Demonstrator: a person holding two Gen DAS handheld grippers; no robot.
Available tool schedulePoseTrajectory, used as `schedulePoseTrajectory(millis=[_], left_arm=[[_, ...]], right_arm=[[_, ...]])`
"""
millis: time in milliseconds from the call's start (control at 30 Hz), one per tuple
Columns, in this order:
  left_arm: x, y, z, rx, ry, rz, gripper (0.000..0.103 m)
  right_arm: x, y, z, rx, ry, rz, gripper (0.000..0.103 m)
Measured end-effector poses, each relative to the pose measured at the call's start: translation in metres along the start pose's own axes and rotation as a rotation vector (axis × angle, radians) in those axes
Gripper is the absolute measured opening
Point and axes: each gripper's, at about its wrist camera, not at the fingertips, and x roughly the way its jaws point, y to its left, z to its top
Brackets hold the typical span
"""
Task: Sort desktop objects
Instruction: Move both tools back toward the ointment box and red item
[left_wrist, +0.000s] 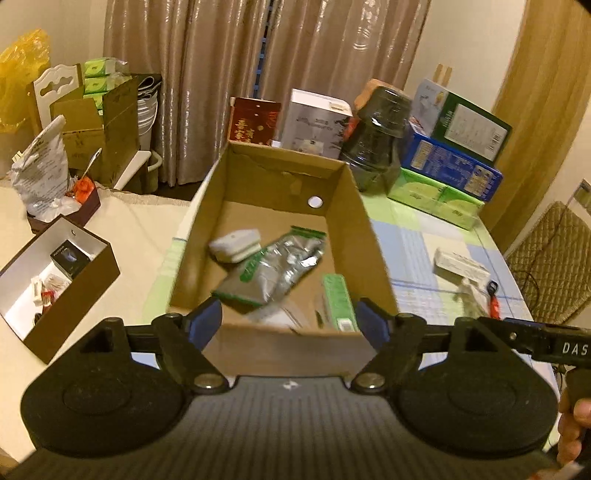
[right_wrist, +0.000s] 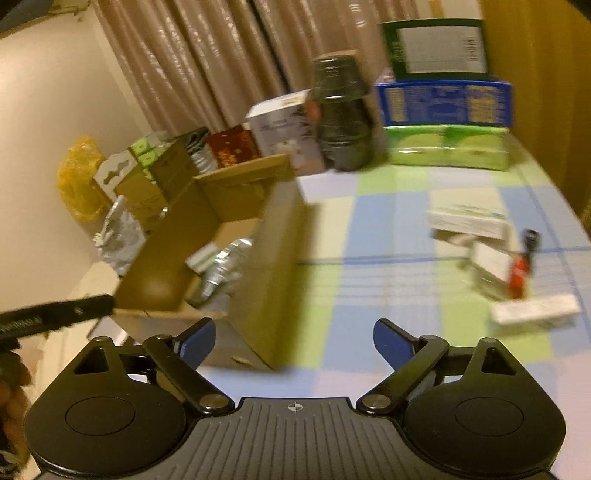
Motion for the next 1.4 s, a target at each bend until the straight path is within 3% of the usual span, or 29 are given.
schedulePoseTrajectory(millis=[200,400,833,1100,1400], left_arm=[[-0.023,-0.034,-0.024,0.029,-0.019,-0.015,0.086],[-0.034,-0.077,-0.044,0.076,-0.033,-0.067,0.102],[-0.021,-0.143,-0.083,0.182,0.072,-0.142,0.102],[-0.005,-0.175,-0.089,0.272,0.11,-0.166,0.102],[0.027,-0.212,-0.082,0.407,0.159,-0.213,0.102]], right_arm=[[-0.044,-0.044,-0.029,0.035,-0.009,-0.091,0.097],[-0.075,-0.084,-0.048,0.089,-0.023,-0.156,0.101],[-0.108,-0.147,-0.068,0.154,-0.038,-0.227,0.101],[-0.104,-0.168,-0.063,0.067,-0.01,-0.241,0.101],[-0.087,-0.189,-0.042,-0.167,0.066,-0.225,0.101]])
